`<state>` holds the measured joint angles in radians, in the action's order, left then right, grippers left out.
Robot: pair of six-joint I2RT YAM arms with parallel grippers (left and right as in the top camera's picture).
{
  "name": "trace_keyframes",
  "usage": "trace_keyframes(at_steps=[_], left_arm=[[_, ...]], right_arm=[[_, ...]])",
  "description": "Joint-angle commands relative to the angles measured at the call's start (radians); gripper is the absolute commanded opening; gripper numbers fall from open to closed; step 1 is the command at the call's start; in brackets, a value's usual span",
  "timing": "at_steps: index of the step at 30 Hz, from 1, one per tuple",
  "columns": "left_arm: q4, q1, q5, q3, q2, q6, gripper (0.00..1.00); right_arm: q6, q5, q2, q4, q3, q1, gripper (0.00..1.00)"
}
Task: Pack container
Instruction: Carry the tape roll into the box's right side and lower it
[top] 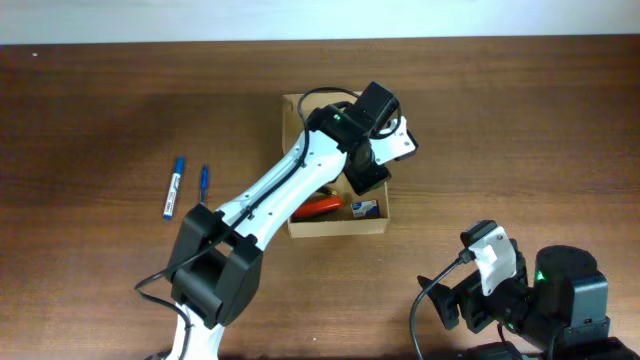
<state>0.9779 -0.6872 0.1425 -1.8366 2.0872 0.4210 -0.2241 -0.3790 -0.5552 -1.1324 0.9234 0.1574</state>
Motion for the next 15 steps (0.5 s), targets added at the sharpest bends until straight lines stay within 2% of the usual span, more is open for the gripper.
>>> trace_keyframes(at_steps=[1, 15], left_arm=[[-0.006, 0.005, 0.010, 0.005, 0.030, -0.016, 0.27], [-0.058, 0.006, -0.040, 0.005, 0.043, -0.016, 0.28]], right_arm=[[0.000, 0.010, 0.005, 0.003, -0.003, -0.007, 0.99], [0.000, 0.010, 0.005, 0.003, -0.003, -0.007, 0.99]])
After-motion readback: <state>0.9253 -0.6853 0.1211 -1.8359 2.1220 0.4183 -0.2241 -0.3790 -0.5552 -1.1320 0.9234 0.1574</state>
